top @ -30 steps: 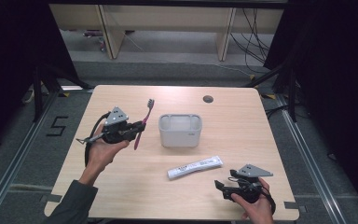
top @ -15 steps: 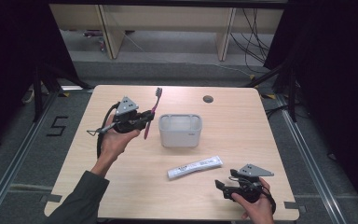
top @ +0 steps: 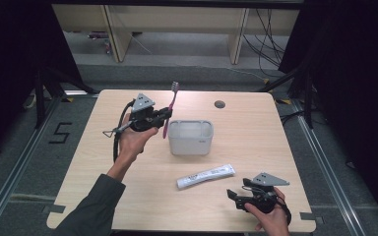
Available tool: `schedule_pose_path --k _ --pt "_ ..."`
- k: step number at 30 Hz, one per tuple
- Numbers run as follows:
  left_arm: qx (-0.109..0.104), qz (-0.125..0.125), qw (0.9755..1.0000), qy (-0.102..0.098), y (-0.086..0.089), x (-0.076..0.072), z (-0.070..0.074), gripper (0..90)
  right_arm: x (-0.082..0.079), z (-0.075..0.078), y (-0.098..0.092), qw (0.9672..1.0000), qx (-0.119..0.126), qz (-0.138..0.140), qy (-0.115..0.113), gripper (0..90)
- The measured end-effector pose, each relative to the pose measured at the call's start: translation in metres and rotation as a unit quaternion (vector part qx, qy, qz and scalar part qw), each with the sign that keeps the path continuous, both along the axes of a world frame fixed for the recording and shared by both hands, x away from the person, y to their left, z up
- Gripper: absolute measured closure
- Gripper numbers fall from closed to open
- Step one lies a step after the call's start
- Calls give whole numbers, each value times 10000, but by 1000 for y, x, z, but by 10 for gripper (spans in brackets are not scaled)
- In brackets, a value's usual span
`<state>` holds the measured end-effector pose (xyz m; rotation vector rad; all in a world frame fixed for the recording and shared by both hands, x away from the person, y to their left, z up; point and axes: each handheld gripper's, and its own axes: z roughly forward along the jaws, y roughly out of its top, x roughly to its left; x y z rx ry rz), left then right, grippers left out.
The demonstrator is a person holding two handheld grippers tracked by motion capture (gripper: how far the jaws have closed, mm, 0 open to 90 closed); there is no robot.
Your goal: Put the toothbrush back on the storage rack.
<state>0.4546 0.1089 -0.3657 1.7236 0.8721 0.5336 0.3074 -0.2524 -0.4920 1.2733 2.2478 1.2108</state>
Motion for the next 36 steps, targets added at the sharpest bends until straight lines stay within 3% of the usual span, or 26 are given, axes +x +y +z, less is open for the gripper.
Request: schedule_pose_path --k 1,2,10,11,12,17,29,33,36 --pt "-16 -1 10000 -20 -1 1 0 822 0 -1 1 9999 104 17 45 232" --pt "-48 7 10000 -28 -3 2 0 822 0 0 0 10000 28 12 -2 232" --pt "-139 108 9998 -38 -14 13 -3 822 -1 0 1 10000 66 32 -9 232" --pt "-166 113 9998 -44 -15 15 -2 822 -2 1 3 9998 142 -13 103 232" --pt "-155 132 9998 -60 -17 17 -1 822 0 0 1 10000 71 55 -2 232" --pt "-257 206 9994 -97 -22 23 -1 822 -1 1 1 9999 90 58 53 231" --pt "-305 411 9987 -51 -25 35 -23 822 -1 1 1 9999 79 74 2 231" --pt "-352 491 9982 18 -22 37 -33 822 -2 1 2 9998 163 38 123 231" --pt "-352 532 9980 49 -20 39 -39 822 0 1 1 9999 100 104 29 231"
